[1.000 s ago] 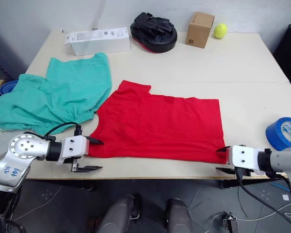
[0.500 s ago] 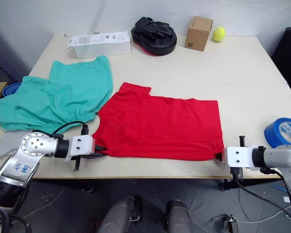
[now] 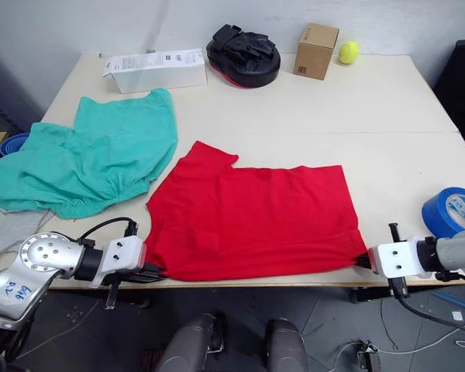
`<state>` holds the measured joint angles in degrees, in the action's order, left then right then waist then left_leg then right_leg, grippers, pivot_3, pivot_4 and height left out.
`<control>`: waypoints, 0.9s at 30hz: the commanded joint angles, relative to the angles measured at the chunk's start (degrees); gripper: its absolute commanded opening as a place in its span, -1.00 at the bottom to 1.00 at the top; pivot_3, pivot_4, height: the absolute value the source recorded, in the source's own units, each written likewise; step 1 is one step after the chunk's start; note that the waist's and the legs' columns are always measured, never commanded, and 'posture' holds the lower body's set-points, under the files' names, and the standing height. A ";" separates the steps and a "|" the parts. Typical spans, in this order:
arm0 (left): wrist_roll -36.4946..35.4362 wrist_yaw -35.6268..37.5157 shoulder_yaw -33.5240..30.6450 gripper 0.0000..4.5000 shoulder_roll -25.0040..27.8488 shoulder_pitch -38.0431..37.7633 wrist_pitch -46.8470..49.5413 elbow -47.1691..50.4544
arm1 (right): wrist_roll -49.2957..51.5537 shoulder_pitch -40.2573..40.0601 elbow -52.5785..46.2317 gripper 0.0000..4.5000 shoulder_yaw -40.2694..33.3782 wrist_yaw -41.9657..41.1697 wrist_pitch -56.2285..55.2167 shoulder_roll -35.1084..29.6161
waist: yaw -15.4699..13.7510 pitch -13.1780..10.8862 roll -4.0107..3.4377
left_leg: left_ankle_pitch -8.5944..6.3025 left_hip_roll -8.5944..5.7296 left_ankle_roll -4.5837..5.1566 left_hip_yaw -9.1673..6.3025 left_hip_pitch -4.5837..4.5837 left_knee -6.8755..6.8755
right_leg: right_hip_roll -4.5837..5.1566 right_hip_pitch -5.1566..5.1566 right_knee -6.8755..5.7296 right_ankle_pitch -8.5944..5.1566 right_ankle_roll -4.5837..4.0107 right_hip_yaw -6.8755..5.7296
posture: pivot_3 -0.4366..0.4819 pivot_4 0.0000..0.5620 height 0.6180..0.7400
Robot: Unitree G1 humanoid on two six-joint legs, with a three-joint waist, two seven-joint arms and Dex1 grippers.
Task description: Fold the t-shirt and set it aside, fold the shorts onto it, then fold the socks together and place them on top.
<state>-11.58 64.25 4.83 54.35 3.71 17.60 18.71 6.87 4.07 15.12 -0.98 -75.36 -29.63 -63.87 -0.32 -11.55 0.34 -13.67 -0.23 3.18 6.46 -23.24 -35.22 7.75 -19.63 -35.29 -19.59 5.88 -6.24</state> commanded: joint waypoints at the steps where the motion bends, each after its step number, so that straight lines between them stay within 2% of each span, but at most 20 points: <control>1: 2.62 -1.94 -0.17 -1.00 0.53 -0.34 -0.50 -1.06 | 2.47 -2.87 -4.04 -1.00 0.21 -2.14 4.62 -1.00 | 0.03 0.00 -0.01 | -0.01 0.00 0.01 -0.02 0.02 0.00 | 0.00 0.00 -0.01 0.00 -0.01 0.01 | -0.05 -0.47 1.00; 10: 1.71 -1.26 -0.97 -1.00 2.05 -2.37 1.24 0.00 | 2.11 -5.87 -6.42 -1.00 -0.09 -2.91 6.58 -2.45 | 0.22 0.03 -0.06 | 0.01 0.02 -0.03 -0.04 0.03 0.11 | 0.00 -0.07 -0.04 -0.07 -0.14 -0.01 | -0.05 -0.47 1.00; 14: -0.16 -2.08 -1.63 -1.00 1.05 -2.12 3.94 0.71 | 1.92 -5.95 -6.80 -1.00 -0.49 -1.42 8.21 -2.01 | 0.22 0.03 -0.06 | 0.00 0.02 -0.03 -0.05 0.03 0.12 | 0.00 -0.07 -0.02 -0.07 -0.13 -0.01 | -0.05 -0.47 1.00; 15: -0.83 -2.14 -2.02 -0.89 0.98 -2.15 4.78 0.78 | 2.42 -6.21 -7.26 -1.00 -0.57 -1.61 9.30 -2.10 | 0.26 0.03 -0.06 | 0.00 0.02 -0.03 -0.05 0.03 0.13 | 0.00 -0.07 -0.02 -0.07 -0.13 -0.01 | -0.05 -0.47 1.00; 19: -5.32 -0.92 -4.61 -0.43 1.14 -2.74 7.98 1.55 | 6.54 -8.91 -11.85 -0.56 -2.56 -3.43 15.27 -2.99 | 0.18 0.03 -0.06 | 0.00 0.03 -0.03 -0.07 0.02 0.14 | 0.00 -0.08 -0.03 -0.08 -0.15 -0.01 | -0.05 -0.47 1.00; 24: -12.10 1.52 -9.29 0.27 1.68 -3.55 12.56 2.77 | 13.83 -11.56 -18.47 0.17 -7.36 -5.91 25.81 -5.01 | 0.24 -0.04 -0.14 | -0.01 0.03 -0.01 -0.08 -0.07 0.14 | 0.00 -0.16 0.00 -0.09 -0.15 -0.01 | -0.05 -0.47 1.00; 27: -17.57 1.94 -13.43 0.69 1.34 -1.85 17.02 2.21 | 18.58 -9.88 -20.65 0.64 -10.03 -6.37 33.55 -5.41 | 0.45 -0.06 -0.14 | -0.01 0.03 -0.01 -0.08 -0.11 0.14 | 0.00 -0.21 0.00 -0.09 -0.16 0.01 | -0.05 -0.47 1.00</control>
<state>-25.65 65.85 -5.12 55.20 0.85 32.56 19.87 22.12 -6.97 -3.47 -7.97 -81.20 0.15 -67.82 0.12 -11.62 0.19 -13.69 -0.20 3.17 6.38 -23.34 -35.08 7.75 -19.85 -35.28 -19.68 5.73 -6.23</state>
